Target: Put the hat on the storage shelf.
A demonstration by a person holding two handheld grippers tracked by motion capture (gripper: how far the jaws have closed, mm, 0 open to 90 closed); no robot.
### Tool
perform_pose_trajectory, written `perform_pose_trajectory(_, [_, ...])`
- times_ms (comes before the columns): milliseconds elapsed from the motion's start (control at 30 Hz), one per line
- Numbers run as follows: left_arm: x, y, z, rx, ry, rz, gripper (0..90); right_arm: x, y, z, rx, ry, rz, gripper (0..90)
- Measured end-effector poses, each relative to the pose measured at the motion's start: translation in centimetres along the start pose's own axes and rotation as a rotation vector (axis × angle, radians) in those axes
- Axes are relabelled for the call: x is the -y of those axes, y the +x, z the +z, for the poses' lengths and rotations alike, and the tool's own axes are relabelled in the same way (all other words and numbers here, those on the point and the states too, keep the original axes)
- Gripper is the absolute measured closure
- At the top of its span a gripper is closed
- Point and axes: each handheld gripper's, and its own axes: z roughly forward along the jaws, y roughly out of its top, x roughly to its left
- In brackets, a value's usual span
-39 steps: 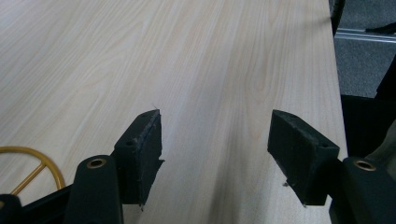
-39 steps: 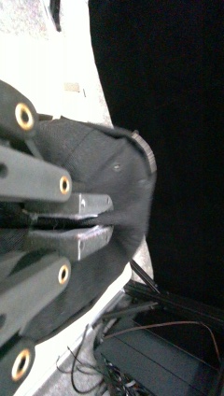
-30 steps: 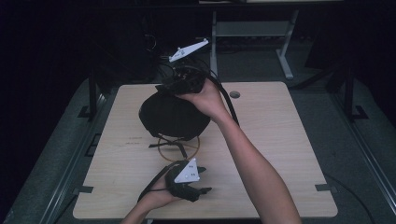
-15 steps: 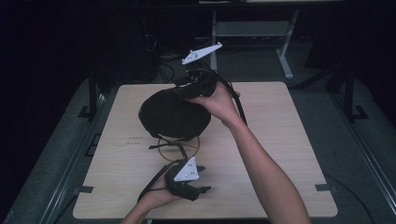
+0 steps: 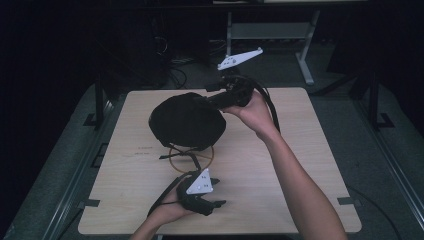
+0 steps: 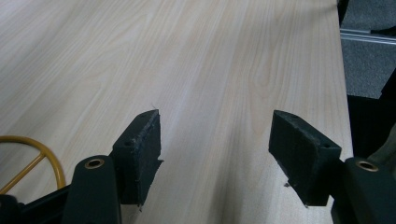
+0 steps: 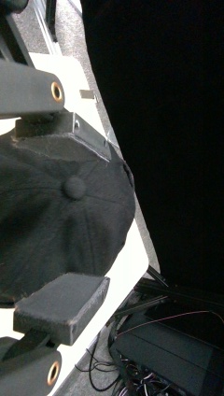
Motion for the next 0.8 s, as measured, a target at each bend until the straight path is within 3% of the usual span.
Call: perform_pose_trajectory(800, [0.2,-0.2,0.2,0.006,-0.009,-0.008,32.8,3.6,-0.2,-4.6,0.037,-0.027,0.024,28.7])
